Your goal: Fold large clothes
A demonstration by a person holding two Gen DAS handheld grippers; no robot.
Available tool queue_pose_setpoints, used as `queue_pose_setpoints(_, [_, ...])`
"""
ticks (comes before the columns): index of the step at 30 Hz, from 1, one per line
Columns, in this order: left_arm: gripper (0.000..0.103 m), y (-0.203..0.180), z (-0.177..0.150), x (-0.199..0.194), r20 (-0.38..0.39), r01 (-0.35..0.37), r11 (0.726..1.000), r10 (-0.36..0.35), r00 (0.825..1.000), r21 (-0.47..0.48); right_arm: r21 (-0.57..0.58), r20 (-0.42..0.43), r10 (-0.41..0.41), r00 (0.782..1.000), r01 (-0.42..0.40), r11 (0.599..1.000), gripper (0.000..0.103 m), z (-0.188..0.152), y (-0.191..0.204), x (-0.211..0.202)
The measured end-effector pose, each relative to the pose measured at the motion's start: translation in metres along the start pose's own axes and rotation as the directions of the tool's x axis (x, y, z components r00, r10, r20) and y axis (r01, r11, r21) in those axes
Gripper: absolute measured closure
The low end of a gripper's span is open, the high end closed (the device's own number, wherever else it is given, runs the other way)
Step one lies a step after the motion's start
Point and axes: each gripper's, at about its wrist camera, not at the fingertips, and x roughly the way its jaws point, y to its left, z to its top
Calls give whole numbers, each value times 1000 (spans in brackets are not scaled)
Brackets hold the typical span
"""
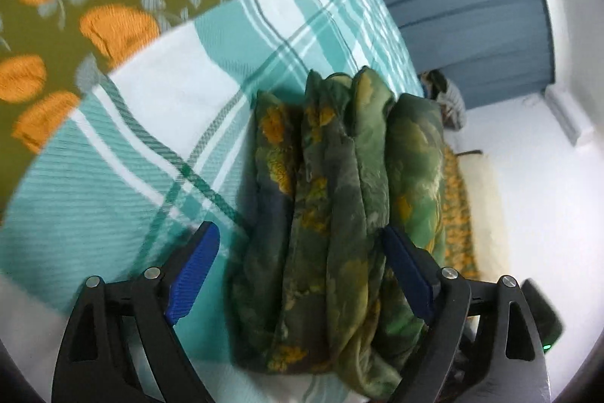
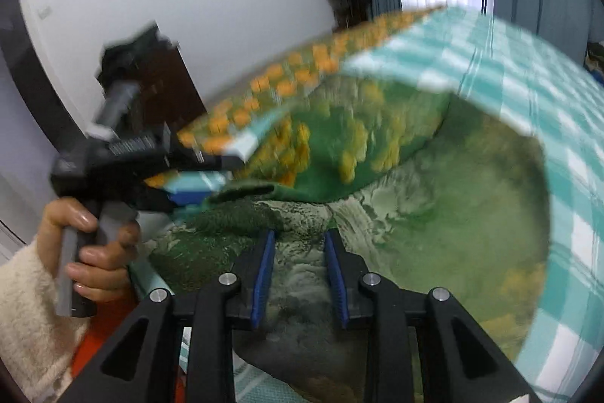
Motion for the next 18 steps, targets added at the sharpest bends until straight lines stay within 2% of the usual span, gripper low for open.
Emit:
queue_pose_setpoints(3, [12, 5, 6, 16, -12, 70, 997, -70, 997, -28, 48, -20, 12, 1000, -11, 999, 75, -7, -8, 10])
queue_pose_setpoints(6, [11, 2, 8, 24, -24, 151, 988, -152, 988, -29, 39, -31, -7, 999, 8, 999, 75, -8, -7, 13])
queue_pose_setpoints(8, [6, -3, 5, 27, -36, 194, 981, -194, 980, -6, 31, -44, -28, 999, 30, 999, 75, -7, -5, 19])
queue_pose_setpoints(9, [5, -9, 3, 29, -45, 192, 981, -191, 981, 28, 27, -51, -38, 998, 40, 999, 75, -6, -2, 22])
queue_pose_setpoints(12, [3, -34, -4, 38, -68, 99, 983, -90, 994, 155, 8, -59, -66, 996, 67, 998, 75, -7, 4, 28])
queue_pose_setpoints(14, [3, -55, -9, 51, -79, -14, 961, 37, 996, 277, -10, -58, -85, 995, 85, 996, 75, -6, 6, 30])
queue_pose_setpoints(15, [3, -63, -11, 61, -86, -83, 939, 118, 989, 333, -19, -53, -93, 994, 92, 996, 75, -8, 7, 30])
queue_pose_setpoints(16, [2, -65, -11, 67, -90, -119, 928, 160, 983, 354, -21, -50, -94, 994, 93, 995, 75, -6, 9, 28])
queue_pose_setpoints(18, [2, -62, -6, 75, -112, -124, 938, 168, 979, 324, -12, -46, -89, 995, 89, 996, 75, -8, 8, 25])
